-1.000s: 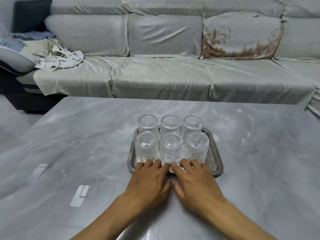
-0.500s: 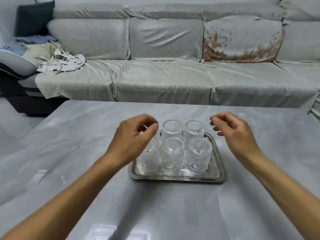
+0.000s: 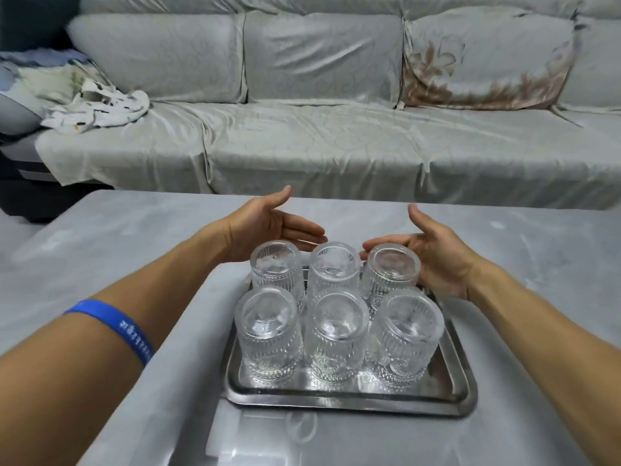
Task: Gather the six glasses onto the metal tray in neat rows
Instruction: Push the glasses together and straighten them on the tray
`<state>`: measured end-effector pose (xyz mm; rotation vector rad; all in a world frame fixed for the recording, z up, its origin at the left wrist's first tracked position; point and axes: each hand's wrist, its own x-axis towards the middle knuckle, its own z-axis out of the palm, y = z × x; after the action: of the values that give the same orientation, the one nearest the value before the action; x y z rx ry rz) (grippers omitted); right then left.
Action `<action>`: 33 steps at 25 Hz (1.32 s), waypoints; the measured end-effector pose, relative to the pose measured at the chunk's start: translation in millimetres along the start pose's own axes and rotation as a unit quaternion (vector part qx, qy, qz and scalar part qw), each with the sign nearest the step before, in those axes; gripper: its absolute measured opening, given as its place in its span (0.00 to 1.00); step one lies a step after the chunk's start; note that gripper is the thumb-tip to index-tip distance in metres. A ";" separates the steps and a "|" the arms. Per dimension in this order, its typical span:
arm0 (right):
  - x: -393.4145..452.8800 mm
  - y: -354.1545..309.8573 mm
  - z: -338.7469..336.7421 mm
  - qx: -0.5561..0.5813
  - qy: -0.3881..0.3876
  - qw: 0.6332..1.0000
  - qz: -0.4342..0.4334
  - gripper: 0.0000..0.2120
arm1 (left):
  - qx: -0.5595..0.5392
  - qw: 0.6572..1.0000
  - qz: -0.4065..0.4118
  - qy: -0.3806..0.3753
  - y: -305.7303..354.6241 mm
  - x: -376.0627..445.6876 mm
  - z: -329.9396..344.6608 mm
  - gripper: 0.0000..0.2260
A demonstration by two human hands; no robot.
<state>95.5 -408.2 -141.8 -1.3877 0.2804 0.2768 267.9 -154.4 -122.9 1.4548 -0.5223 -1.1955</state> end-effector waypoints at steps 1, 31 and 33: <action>4.4 -0.3 1.8 0.005 -0.017 1.000 -0.001 0.41 | -0.014 1.000 -0.008 -0.014 -5.3 1.6 2.2 0.36; -113.0 82.6 31.7 -0.379 0.119 0.914 -0.075 0.32 | 0.279 0.944 0.098 0.144 -113.2 -132.6 35.0 0.39; -112.9 81.9 29.5 -0.343 0.113 0.929 -0.077 0.35 | 0.269 0.946 0.095 0.152 -116.4 -130.7 30.8 0.40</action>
<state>-38.0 -369.0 -172.6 -2.1331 0.2744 0.0787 156.1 -26.7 -175.8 1.9588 -0.7920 -0.6764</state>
